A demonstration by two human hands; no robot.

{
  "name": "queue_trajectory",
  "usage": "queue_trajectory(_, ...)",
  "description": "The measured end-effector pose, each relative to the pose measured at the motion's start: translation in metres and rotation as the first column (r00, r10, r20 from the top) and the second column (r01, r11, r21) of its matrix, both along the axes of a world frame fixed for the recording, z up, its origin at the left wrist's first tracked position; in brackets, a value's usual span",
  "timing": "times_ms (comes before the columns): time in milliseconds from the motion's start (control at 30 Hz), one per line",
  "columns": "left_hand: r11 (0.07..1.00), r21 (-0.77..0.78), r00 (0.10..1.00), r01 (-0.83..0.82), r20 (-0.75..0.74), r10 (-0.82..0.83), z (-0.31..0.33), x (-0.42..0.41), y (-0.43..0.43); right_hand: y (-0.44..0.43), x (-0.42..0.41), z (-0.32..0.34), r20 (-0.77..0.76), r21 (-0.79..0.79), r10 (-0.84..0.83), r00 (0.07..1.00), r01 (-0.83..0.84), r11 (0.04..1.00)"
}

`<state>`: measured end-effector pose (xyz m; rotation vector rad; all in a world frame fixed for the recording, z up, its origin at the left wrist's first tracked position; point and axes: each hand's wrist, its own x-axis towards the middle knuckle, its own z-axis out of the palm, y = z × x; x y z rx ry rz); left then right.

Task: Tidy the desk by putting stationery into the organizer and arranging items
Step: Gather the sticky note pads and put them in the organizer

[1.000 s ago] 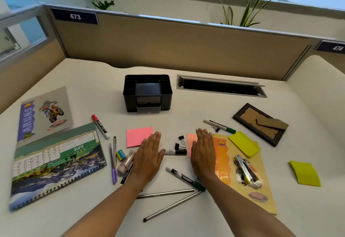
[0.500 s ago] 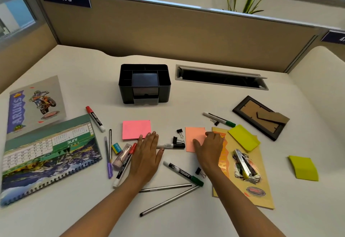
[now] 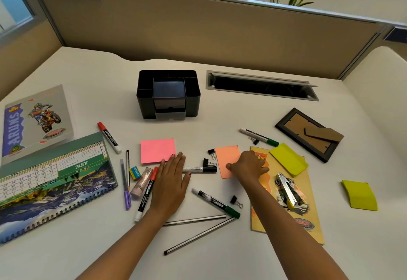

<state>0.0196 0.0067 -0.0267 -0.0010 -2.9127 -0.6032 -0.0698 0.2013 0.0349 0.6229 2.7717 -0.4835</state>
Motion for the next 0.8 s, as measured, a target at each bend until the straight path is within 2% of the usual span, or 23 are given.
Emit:
queue_trajectory(167,1.0,0.004,1.0,-0.001,0.013,0.001,0.002,-0.001,0.001,-0.011,-0.01,-0.003,0.077,0.038,-0.052,0.996,0.049,0.998)
queue_trajectory(267,1.0,0.002,1.0,-0.004,0.007,0.004,0.002,0.0,0.0,-0.013,-0.012,-0.004,0.065,0.093,0.005,0.998,-0.011,0.996)
queue_trajectory(467,1.0,0.007,1.0,0.014,0.022,-0.014,0.002,0.0,0.0,-0.014,0.004,-0.007,-0.105,0.193,0.187,0.977,-0.165,0.967)
queue_trajectory(567,0.995,0.042,0.986,0.093,0.132,-0.097,0.003,-0.006,-0.009,-0.005,0.007,-0.005,-0.206,0.158,0.256,0.944,-0.226,0.961)
queue_trajectory(667,0.965,0.241,0.959,0.103,0.232,-0.16,0.015,-0.016,-0.018,0.002,0.012,0.001,-0.376,0.046,0.202,0.904,-0.199,0.979)
queue_trajectory(733,0.924,0.377,0.961,0.067,0.224,-0.162,0.03,-0.018,-0.021,0.002,0.018,0.007,-0.474,-0.109,0.116,0.873,-0.189,0.976)
queue_trajectory(800,0.874,0.486,0.968,0.023,0.208,-0.141,0.048,-0.016,-0.021,0.0,0.027,0.017,-0.546,-0.324,-0.004,0.838,-0.206,0.923)
